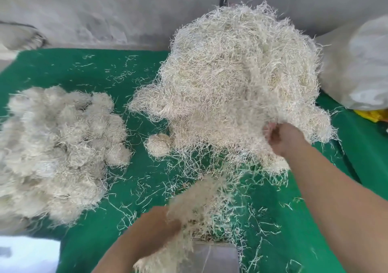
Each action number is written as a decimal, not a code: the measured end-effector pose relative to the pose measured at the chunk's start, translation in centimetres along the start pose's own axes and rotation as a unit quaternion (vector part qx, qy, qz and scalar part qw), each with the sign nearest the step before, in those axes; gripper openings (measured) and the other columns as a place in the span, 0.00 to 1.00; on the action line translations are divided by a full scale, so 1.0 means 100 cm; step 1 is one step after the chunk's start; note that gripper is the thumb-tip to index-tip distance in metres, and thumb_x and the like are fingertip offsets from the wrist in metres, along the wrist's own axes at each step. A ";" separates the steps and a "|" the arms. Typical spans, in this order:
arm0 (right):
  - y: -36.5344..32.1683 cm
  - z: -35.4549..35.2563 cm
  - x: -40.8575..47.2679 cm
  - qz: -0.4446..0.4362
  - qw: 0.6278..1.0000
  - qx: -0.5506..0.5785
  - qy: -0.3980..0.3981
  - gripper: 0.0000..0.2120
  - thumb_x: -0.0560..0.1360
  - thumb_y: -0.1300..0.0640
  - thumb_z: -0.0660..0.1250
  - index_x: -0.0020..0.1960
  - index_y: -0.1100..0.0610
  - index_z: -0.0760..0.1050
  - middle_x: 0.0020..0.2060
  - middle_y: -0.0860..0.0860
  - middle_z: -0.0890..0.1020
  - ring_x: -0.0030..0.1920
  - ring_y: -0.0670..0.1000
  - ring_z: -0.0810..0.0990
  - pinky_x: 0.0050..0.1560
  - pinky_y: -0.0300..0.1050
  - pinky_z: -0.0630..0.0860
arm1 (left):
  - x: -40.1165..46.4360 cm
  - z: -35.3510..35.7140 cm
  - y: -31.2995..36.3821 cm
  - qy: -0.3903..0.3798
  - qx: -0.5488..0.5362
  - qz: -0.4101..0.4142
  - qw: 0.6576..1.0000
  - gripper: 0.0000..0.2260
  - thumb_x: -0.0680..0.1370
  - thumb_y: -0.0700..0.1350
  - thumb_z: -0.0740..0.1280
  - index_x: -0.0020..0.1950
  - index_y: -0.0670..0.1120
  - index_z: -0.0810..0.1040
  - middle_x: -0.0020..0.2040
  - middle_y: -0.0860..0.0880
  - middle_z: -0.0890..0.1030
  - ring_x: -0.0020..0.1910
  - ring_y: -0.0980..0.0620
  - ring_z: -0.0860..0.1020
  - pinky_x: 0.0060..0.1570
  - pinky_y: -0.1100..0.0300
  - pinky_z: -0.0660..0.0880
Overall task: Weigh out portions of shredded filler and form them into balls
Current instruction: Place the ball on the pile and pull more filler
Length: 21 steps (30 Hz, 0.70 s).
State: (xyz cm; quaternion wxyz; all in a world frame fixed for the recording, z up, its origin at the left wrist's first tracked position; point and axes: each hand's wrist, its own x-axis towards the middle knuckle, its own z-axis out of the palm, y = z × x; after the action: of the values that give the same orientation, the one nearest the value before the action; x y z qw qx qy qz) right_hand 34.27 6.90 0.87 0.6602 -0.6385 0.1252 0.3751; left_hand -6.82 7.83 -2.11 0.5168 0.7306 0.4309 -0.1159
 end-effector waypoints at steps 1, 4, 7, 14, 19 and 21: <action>0.000 -0.004 0.004 -0.056 0.995 -0.078 0.018 0.15 0.85 0.63 0.60 0.69 0.63 0.75 0.41 0.51 0.80 0.35 0.44 0.78 0.34 0.33 0.78 | 0.002 -0.002 -0.007 0.054 -0.025 -0.012 0.998 0.09 0.84 0.49 0.64 0.49 0.46 0.79 0.37 0.48 0.82 0.28 0.56 0.73 0.33 0.59 0.75; 0.018 -0.019 0.004 -0.221 0.906 -0.351 0.087 0.17 0.85 0.60 0.59 0.71 0.66 0.73 0.41 0.51 0.78 0.33 0.45 0.73 0.23 0.37 0.70 | 0.010 -0.016 -0.017 0.226 -0.088 -0.049 0.969 0.09 0.84 0.48 0.63 0.46 0.46 0.78 0.26 0.52 0.79 0.22 0.57 0.71 0.25 0.61 0.73; 0.042 -0.033 0.000 -0.213 0.815 -0.539 -0.019 0.28 0.85 0.52 0.62 0.80 0.63 0.58 0.67 0.62 0.78 0.52 0.55 0.82 0.48 0.51 0.82 | 0.012 -0.034 -0.015 0.320 -0.193 -0.087 0.924 0.14 0.84 0.49 0.63 0.44 0.43 0.77 0.20 0.54 0.71 0.19 0.57 0.66 0.22 0.63 0.67; 0.065 -0.056 -0.070 -0.276 0.890 -0.353 0.077 0.40 0.77 0.49 0.73 0.79 0.50 0.51 0.63 0.61 0.76 0.57 0.58 0.80 0.64 0.63 0.77 | -0.009 -0.016 0.047 0.307 -0.467 0.013 0.829 0.11 0.84 0.53 0.64 0.63 0.51 0.75 0.46 0.50 0.85 0.40 0.52 0.85 0.40 0.49 0.85; 0.149 -0.063 -0.166 -0.380 0.877 -0.249 0.155 0.44 0.73 0.48 0.71 0.81 0.63 0.55 0.76 0.59 0.64 0.76 0.60 0.65 0.78 0.62 0.62 | -0.014 0.011 0.087 0.284 -0.619 -0.072 0.729 0.19 0.85 0.52 0.60 0.73 0.45 0.73 0.65 0.40 0.79 0.64 0.40 0.78 0.59 0.42 0.76; 0.177 -0.050 -0.205 -0.262 0.944 -0.201 -0.029 0.37 0.78 0.48 0.67 0.82 0.47 0.55 0.79 0.50 0.60 0.77 0.53 0.64 0.78 0.62 0.63 | -0.014 0.025 0.095 0.197 -0.690 -0.061 0.694 0.18 0.84 0.53 0.60 0.65 0.45 0.81 0.63 0.39 0.82 0.63 0.37 0.81 0.54 0.43 0.80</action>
State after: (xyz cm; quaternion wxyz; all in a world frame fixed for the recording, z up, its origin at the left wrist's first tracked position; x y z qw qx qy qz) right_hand 10.10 -6.41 0.04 0.5962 -0.7573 -0.1432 0.2248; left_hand 0.20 4.11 3.87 0.7708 0.1466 0.5254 0.3291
